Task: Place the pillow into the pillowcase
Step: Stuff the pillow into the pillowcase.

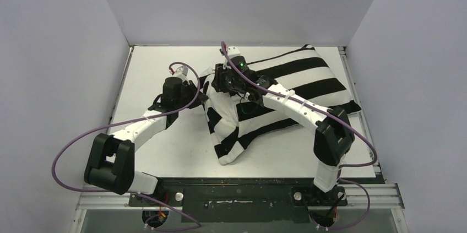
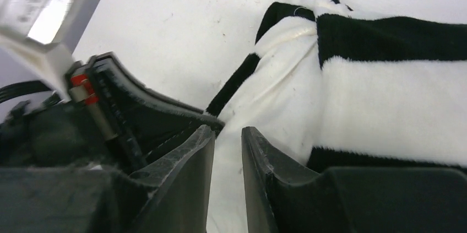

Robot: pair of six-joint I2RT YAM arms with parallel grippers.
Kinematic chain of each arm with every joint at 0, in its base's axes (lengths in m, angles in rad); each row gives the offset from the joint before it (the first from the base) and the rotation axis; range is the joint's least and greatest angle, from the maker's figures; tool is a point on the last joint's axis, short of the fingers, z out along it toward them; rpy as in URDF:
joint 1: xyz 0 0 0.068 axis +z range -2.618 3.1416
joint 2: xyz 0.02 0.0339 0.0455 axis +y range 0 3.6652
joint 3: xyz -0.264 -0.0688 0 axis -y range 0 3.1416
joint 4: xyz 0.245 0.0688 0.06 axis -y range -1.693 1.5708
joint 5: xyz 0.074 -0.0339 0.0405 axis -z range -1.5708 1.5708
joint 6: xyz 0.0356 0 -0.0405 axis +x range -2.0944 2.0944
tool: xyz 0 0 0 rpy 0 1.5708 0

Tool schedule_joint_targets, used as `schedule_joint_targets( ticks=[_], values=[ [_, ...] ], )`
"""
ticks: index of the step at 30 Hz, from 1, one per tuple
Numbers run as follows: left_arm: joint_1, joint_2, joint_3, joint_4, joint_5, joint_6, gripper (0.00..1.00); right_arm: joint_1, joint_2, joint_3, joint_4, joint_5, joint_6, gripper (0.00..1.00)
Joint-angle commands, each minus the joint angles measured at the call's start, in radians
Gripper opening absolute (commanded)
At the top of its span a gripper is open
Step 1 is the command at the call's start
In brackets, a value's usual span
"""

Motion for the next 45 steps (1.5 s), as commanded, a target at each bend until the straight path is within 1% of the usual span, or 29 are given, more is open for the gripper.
schedule_joint_targets(
  ticks=[1, 3, 6, 9, 12, 14, 16, 18, 19, 20, 21, 26, 28, 30, 34, 36, 41, 45],
  values=[
    [0.009, -0.101, 0.083, -0.03, -0.046, 0.035, 0.0, -0.01, 0.132, 0.082, -0.014, -0.029, -0.037, 0.25],
    [0.017, -0.131, 0.111, -0.048, -0.043, 0.031, 0.0, -0.014, 0.167, 0.082, -0.049, -0.009, -0.063, 0.21],
    [0.033, -0.167, 0.163, -0.085, -0.03, 0.034, 0.0, -0.032, 0.179, 0.058, -0.123, 0.127, -0.093, 0.14],
    [0.034, -0.193, 0.215, -0.127, -0.024, 0.061, 0.0, -0.061, 0.153, 0.0, -0.171, 0.27, -0.113, 0.12],
    [0.035, -0.208, 0.207, -0.099, 0.017, 0.032, 0.0, -0.072, 0.118, -0.065, -0.17, 0.346, -0.115, 0.1],
    [0.036, -0.206, 0.169, -0.021, 0.065, -0.029, 0.0, -0.07, 0.098, -0.119, -0.132, 0.335, -0.098, 0.1],
    [0.04, -0.188, 0.115, 0.116, 0.138, -0.13, 0.0, -0.058, 0.086, -0.202, -0.052, 0.291, -0.08, 0.09],
    [0.044, -0.158, 0.054, 0.323, 0.218, -0.289, 0.0, -0.038, 0.095, -0.255, 0.013, 0.274, -0.059, 0.07],
    [0.044, -0.142, 0.032, 0.431, 0.236, -0.367, 0.0, -0.025, 0.109, -0.268, 0.03, 0.278, -0.049, 0.06],
    [0.041, -0.125, 0.033, 0.506, 0.247, -0.427, 0.0, -0.016, 0.123, -0.277, 0.041, 0.285, -0.041, 0.05],
    [0.035, -0.113, 0.046, 0.556, 0.252, -0.466, 0.0, -0.007, 0.137, -0.287, 0.056, 0.29, -0.032, 0.04],
    [-0.021, -0.064, 0.153, 0.634, 0.226, -0.549, 0.0, 0.02, 0.162, -0.339, 0.136, 0.29, 0.024, 0.04],
    [-0.047, -0.046, 0.161, 0.618, 0.213, -0.538, 0.0, 0.02, 0.151, -0.355, 0.164, 0.28, 0.038, 0.05],
    [-0.073, -0.035, 0.132, 0.599, 0.186, -0.514, 0.0, 0.017, 0.133, -0.362, 0.181, 0.268, 0.035, 0.06],
    [-0.108, 0.01, 0.071, 0.634, 0.17, -0.492, 0.0, 0.0, 0.07, -0.357, 0.213, 0.211, 0.027, 0.07],
    [-0.108, 0.027, 0.07, 0.625, 0.171, -0.46, 0.0, -0.004, 0.024, -0.333, 0.187, 0.193, 0.024, 0.1],
    [-0.098, 0.012, 0.1, 0.48, 0.114, -0.321, 0.0, -0.019, -0.139, -0.243, 0.08, 0.098, 0.007, 0.21],
    [-0.087, 0.003, 0.091, 0.467, 0.101, -0.298, 0.0, -0.042, -0.268, -0.218, 0.019, 0.071, -0.008, 0.27]
  ],
)
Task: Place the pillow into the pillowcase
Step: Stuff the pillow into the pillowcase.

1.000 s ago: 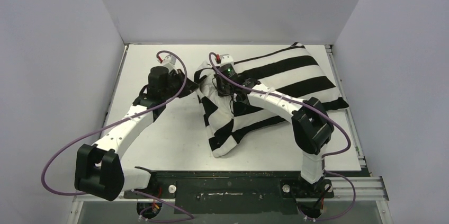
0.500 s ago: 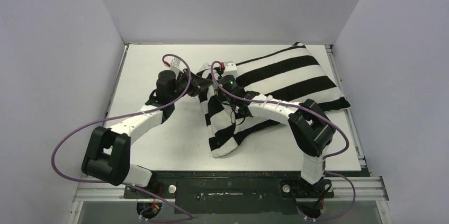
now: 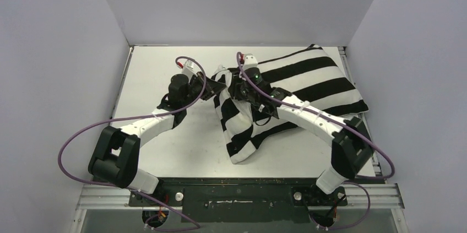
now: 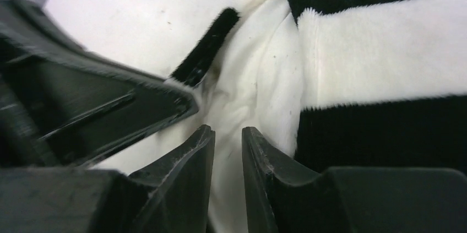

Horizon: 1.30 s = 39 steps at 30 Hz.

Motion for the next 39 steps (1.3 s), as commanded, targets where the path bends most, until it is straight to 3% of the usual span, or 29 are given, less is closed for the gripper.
schedule_joint_targets(
  ticks=[1, 6, 17, 27, 34, 39],
  values=[
    [0.007, -0.05, 0.065, 0.124, -0.029, 0.053, 0.0, -0.025, -0.174, 0.058, -0.123, -0.064, -0.014, 0.28],
    [0.01, -0.054, 0.051, 0.147, -0.026, 0.032, 0.0, -0.037, -0.219, 0.076, -0.203, 0.016, -0.088, 0.34],
    [0.012, -0.07, 0.043, 0.174, -0.013, -0.015, 0.0, 0.034, -0.104, 0.157, -0.327, 0.237, -0.22, 0.46],
    [0.015, -0.085, 0.047, 0.159, -0.016, -0.018, 0.0, 0.076, -0.041, 0.161, -0.33, 0.524, -0.259, 0.46],
    [0.022, -0.089, 0.033, 0.153, -0.02, -0.017, 0.0, 0.077, -0.071, 0.166, -0.353, 0.534, -0.248, 0.36],
    [0.02, -0.086, 0.023, 0.16, -0.018, -0.021, 0.0, 0.077, -0.106, 0.171, -0.355, 0.453, -0.212, 0.39]
  ],
)
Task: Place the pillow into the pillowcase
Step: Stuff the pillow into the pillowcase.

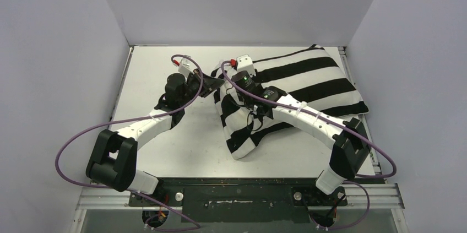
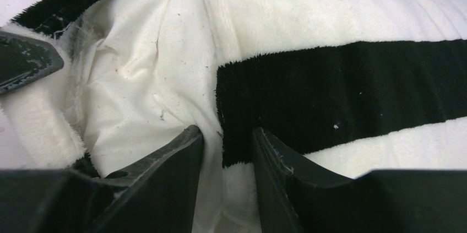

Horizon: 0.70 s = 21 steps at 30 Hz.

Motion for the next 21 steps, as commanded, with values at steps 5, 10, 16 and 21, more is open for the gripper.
schedule_joint_targets(
  ticks=[5, 10, 16, 21],
  values=[
    [0.007, -0.052, 0.015, 0.122, -0.001, -0.013, 0.0, -0.002, -0.13, 0.05, -0.01, -0.053, 0.041, 0.42],
    [0.007, -0.052, 0.014, 0.123, -0.001, -0.015, 0.0, -0.004, -0.129, 0.056, -0.058, -0.04, 0.01, 0.44],
    [0.007, -0.057, 0.014, 0.121, -0.004, -0.016, 0.0, -0.001, -0.106, 0.045, -0.123, -0.028, -0.017, 0.46],
    [0.007, -0.057, 0.016, 0.116, -0.01, -0.015, 0.0, -0.002, -0.092, 0.039, -0.153, -0.013, -0.032, 0.46]
  ],
)
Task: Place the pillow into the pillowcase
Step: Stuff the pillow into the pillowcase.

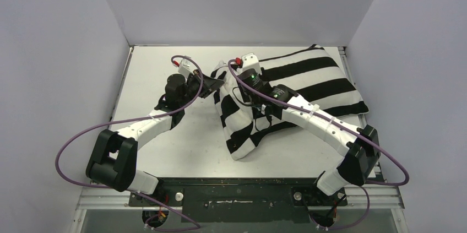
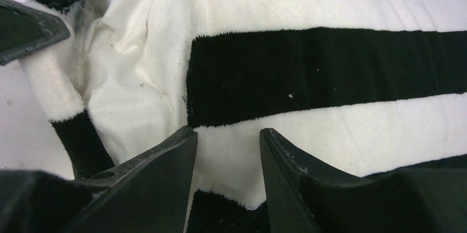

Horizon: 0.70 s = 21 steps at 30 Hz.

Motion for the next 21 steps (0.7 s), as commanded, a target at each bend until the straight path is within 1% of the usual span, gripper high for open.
schedule_joint_targets(
  ticks=[1, 4, 12, 16, 17, 19, 21],
  values=[
    [0.007, -0.056, 0.025, 0.118, -0.009, -0.016, 0.0, -0.002, 0.007, 0.014, -0.033, 0.024, -0.03, 0.47],
    [0.007, -0.053, 0.025, 0.124, -0.012, -0.021, 0.0, -0.001, 0.023, 0.026, -0.033, -0.007, -0.038, 0.49],
    [0.007, -0.05, 0.031, 0.117, -0.014, -0.017, 0.0, 0.013, 0.05, 0.051, -0.033, -0.031, -0.037, 0.51],
    [0.007, -0.046, 0.031, 0.119, -0.012, -0.015, 0.0, 0.034, 0.07, 0.066, -0.068, 0.016, -0.044, 0.51],
    [0.007, -0.046, 0.031, 0.12, -0.012, -0.015, 0.0, 0.034, 0.074, 0.064, -0.077, 0.039, -0.041, 0.49],
    [0.007, -0.044, 0.03, 0.122, -0.01, -0.015, 0.0, 0.033, 0.077, 0.056, -0.079, 0.072, -0.038, 0.41],
    [0.007, -0.045, 0.028, 0.13, -0.013, -0.015, 0.0, 0.032, 0.069, 0.056, -0.068, 0.086, -0.039, 0.25]
  ],
)
